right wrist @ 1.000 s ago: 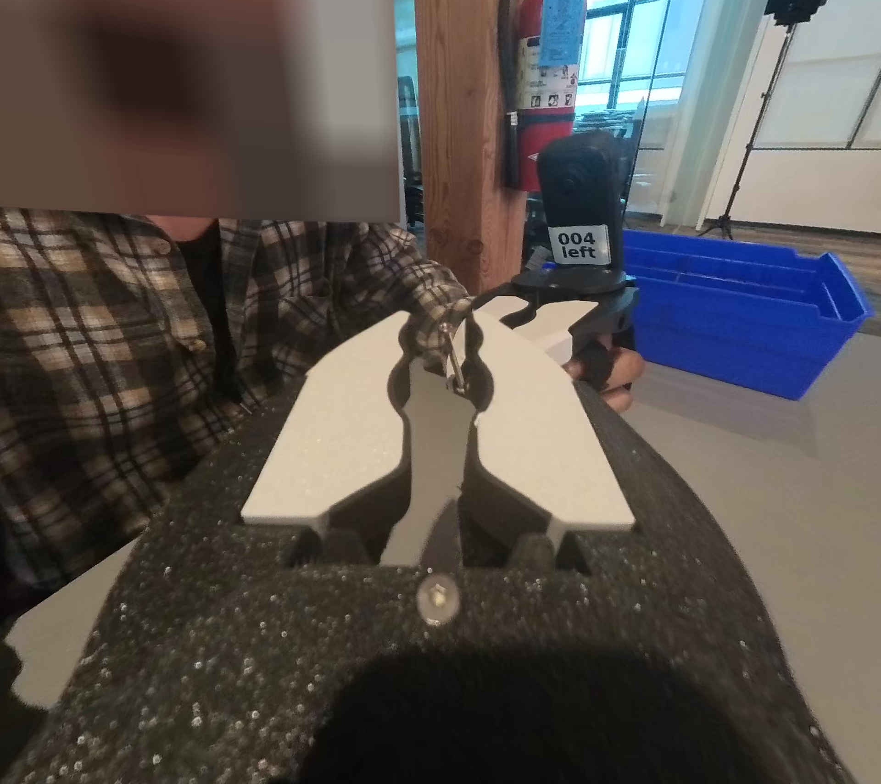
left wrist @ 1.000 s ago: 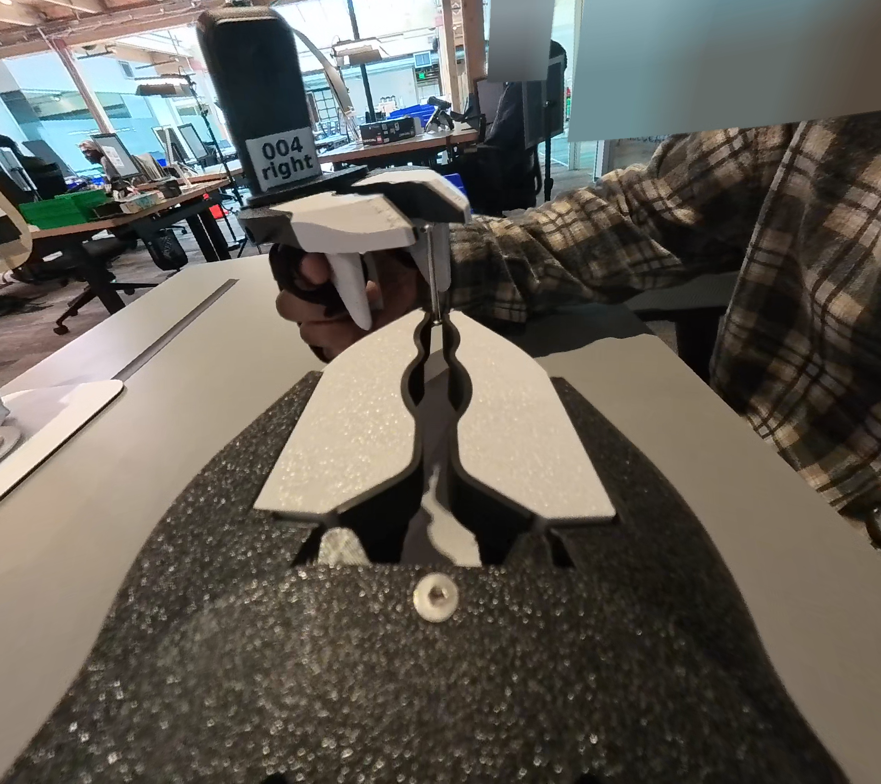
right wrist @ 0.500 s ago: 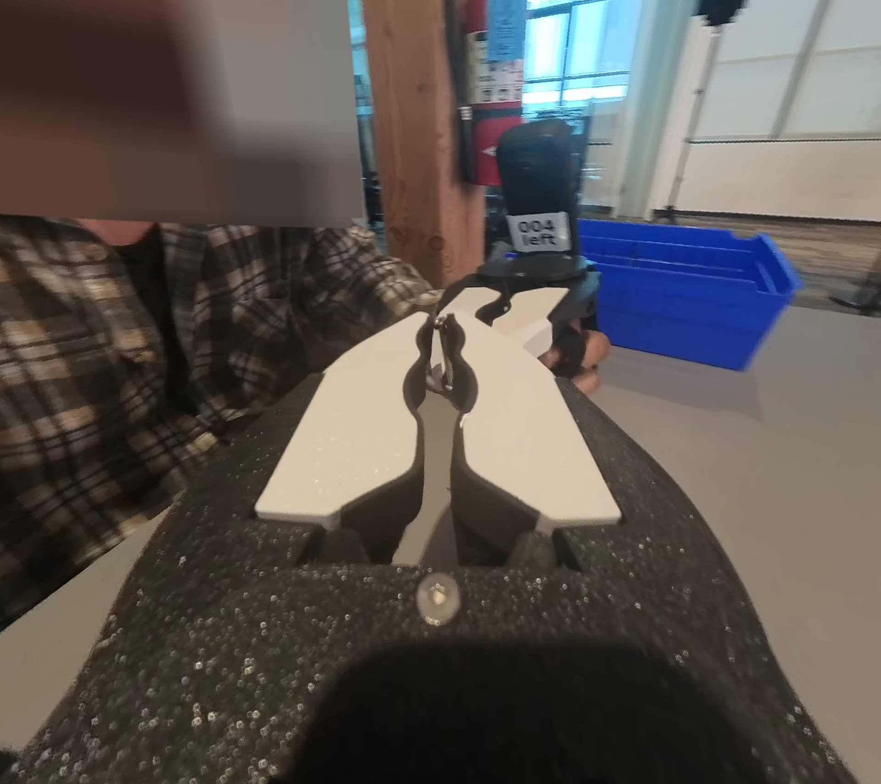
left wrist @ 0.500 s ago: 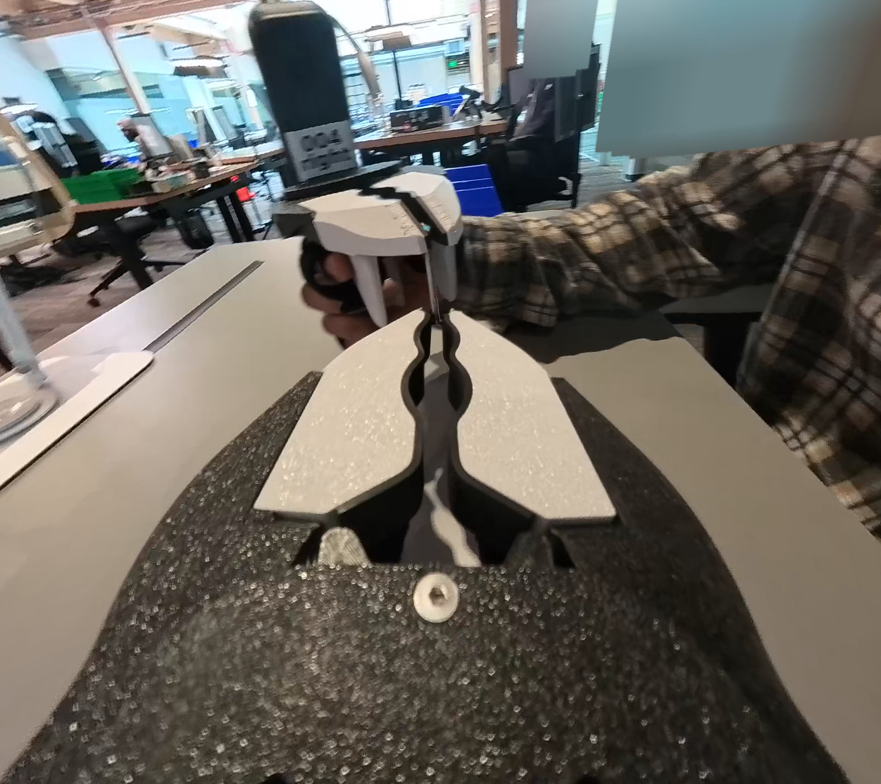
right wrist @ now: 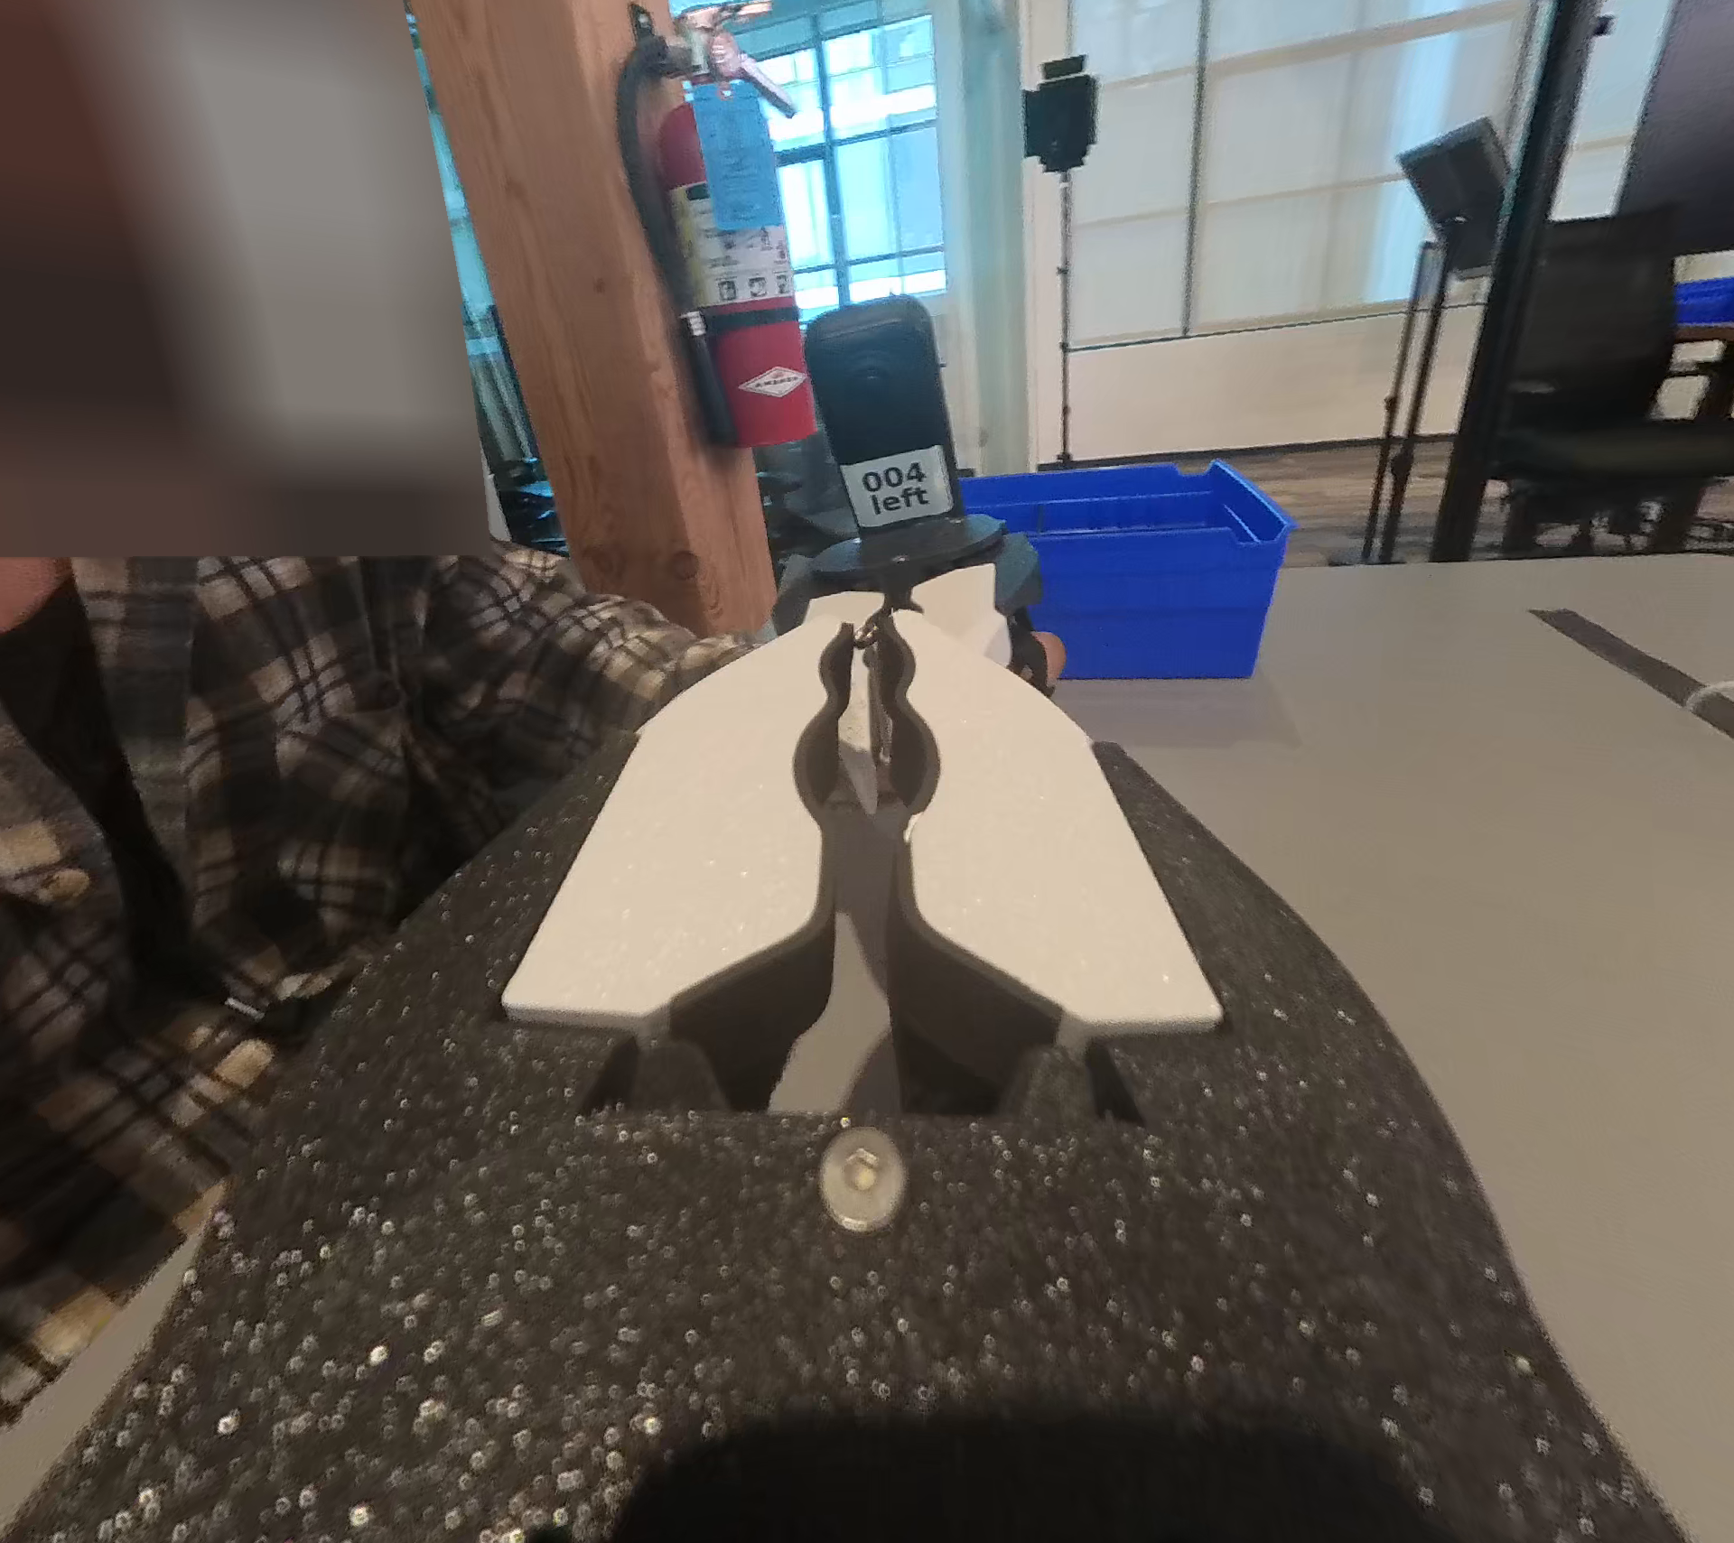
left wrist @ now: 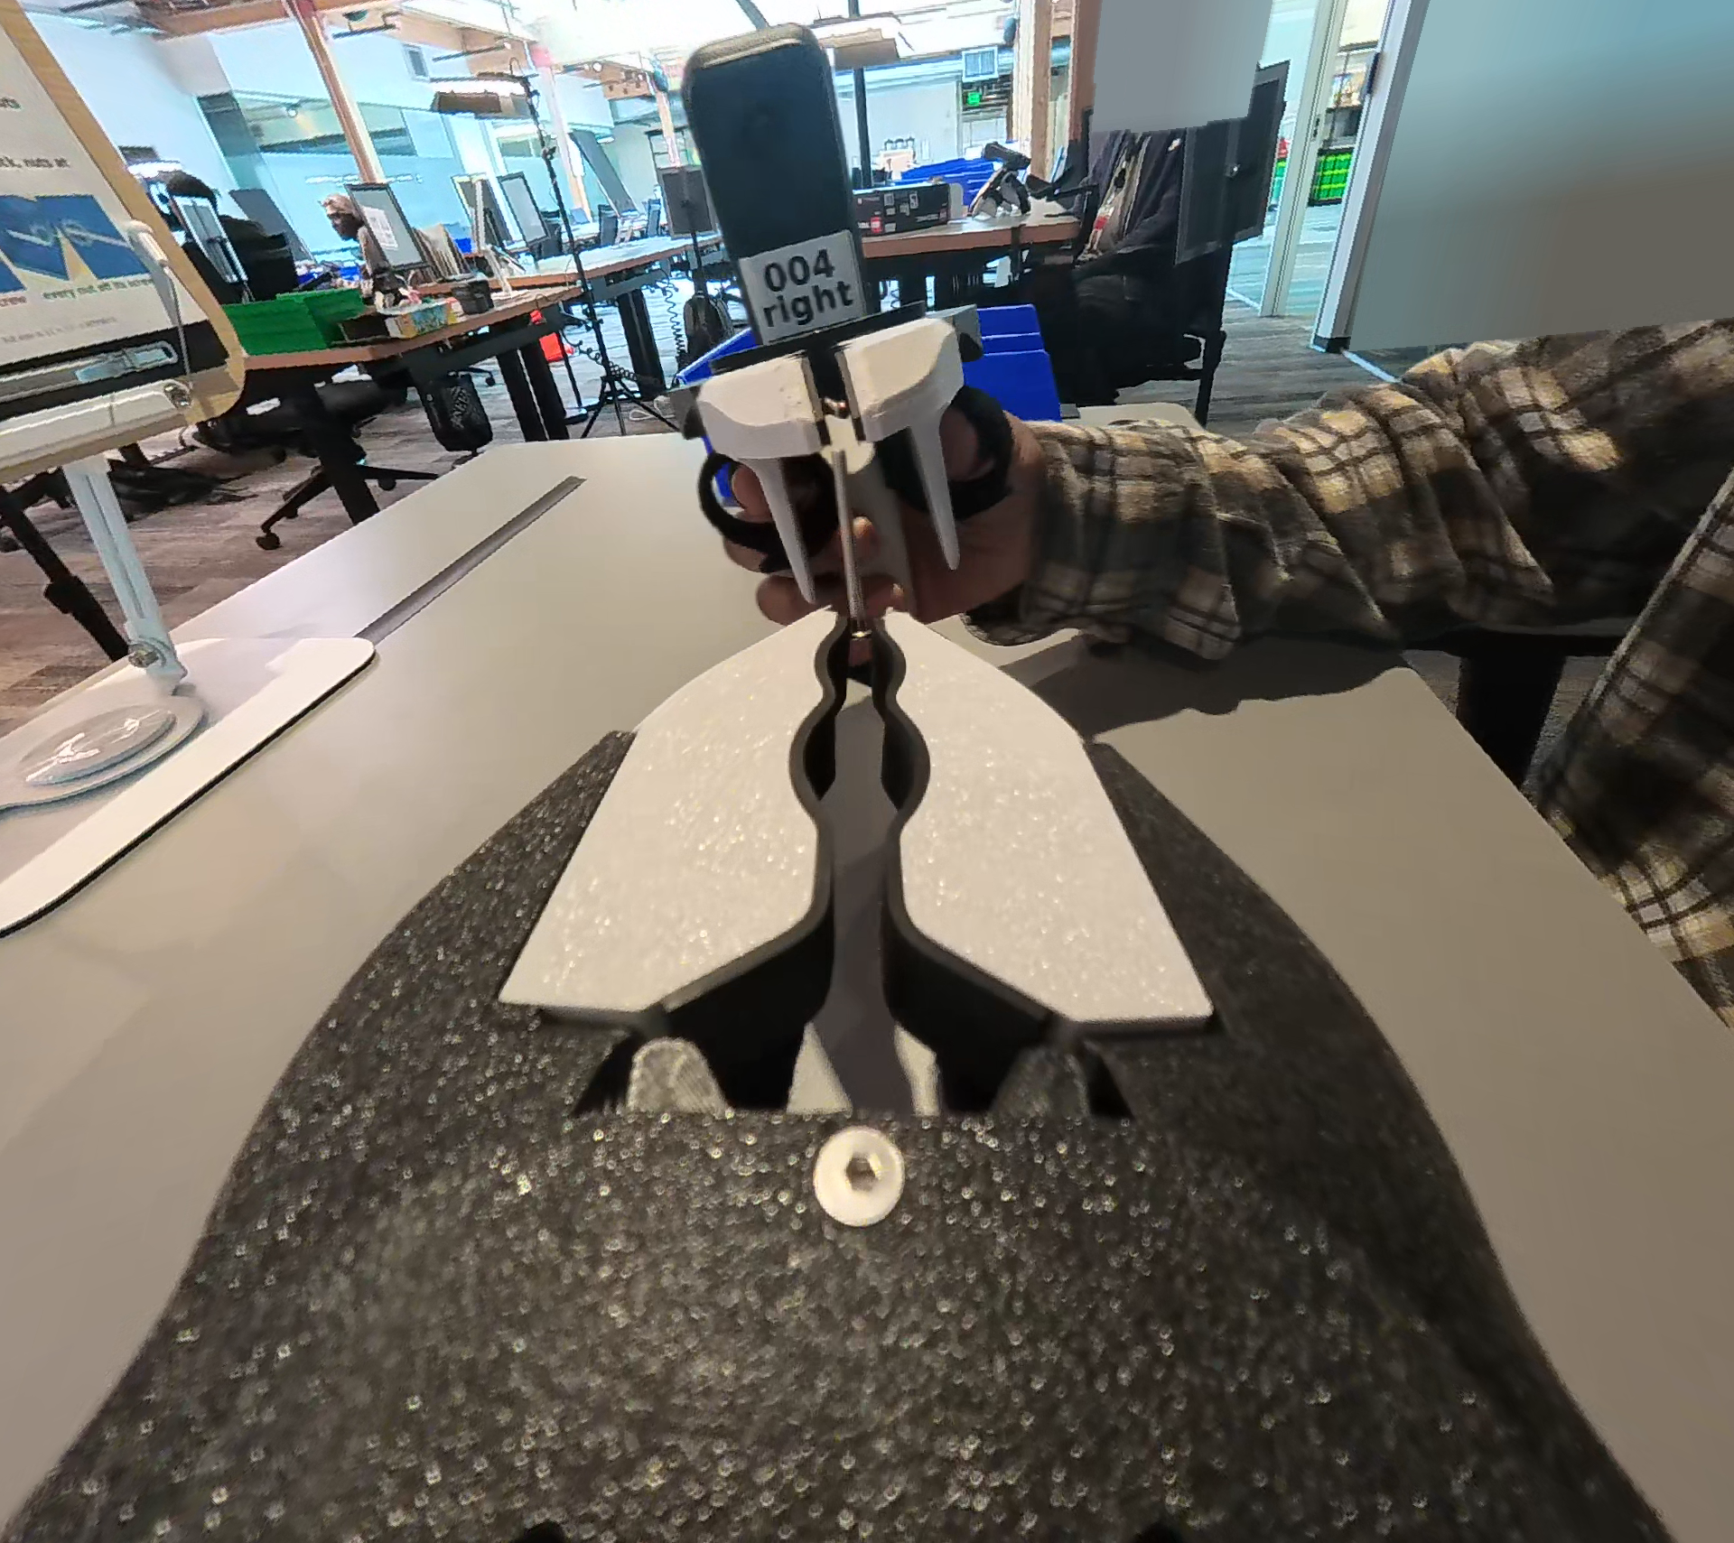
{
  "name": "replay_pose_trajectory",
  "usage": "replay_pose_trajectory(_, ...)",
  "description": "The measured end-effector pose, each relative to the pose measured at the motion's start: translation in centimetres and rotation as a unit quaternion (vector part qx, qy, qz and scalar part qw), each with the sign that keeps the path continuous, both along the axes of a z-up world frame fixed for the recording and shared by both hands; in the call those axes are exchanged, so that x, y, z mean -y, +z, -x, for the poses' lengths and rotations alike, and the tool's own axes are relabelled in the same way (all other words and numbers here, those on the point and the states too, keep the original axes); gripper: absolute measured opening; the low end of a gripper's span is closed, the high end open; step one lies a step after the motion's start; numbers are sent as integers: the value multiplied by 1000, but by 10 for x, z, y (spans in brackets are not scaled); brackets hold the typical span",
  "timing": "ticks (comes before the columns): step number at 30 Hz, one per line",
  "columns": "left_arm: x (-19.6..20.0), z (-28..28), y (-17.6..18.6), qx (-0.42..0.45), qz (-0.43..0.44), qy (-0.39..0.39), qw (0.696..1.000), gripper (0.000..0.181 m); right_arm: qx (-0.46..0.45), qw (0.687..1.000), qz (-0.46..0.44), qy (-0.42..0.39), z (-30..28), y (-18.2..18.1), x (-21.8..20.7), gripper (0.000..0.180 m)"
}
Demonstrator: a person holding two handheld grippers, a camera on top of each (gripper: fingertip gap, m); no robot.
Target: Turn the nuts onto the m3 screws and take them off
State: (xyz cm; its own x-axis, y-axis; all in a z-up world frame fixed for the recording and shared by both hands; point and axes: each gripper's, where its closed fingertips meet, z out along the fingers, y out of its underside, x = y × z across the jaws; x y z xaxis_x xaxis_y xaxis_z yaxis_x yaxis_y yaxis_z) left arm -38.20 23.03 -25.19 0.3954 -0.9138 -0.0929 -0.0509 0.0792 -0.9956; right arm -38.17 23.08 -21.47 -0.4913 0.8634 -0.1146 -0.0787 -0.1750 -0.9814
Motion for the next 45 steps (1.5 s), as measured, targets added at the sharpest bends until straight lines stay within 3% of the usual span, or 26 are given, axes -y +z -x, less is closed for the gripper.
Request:
replay_pose_trajectory(10,-1,3,1,-4,-9,6,1000,4,-35,996,87,1,-8,11,-8,5)
replay_pose_trajectory(12,-4,7,1,-4,-8,16,1000,4,27,996,56,-59,-9,-14,-28,5)
replay_pose_trajectory(14,-7,12,1,-3,-5,27,1000,4,155,979,-23,-127,-13,-62,-49,5)
replay_pose_trajectory(18,-11,17,3,0,-1,39,999,4,323,931,-114,-123,-23,-126,-49,5)
replay_pose_trajectory(26,-14,20,-1,1,6,42,999,3,413,892,-156,-95,-28,-173,-48,5)
replay_pose_trajectory(36,-10,15,-1,12,8,26,1000,4,401,892,-177,-107,-28,-166,-51,29)
replay_pose_trajectory(45,-8,12,2,40,19,5,999,4,219,960,-101,-145,-21,-65,-45,23)
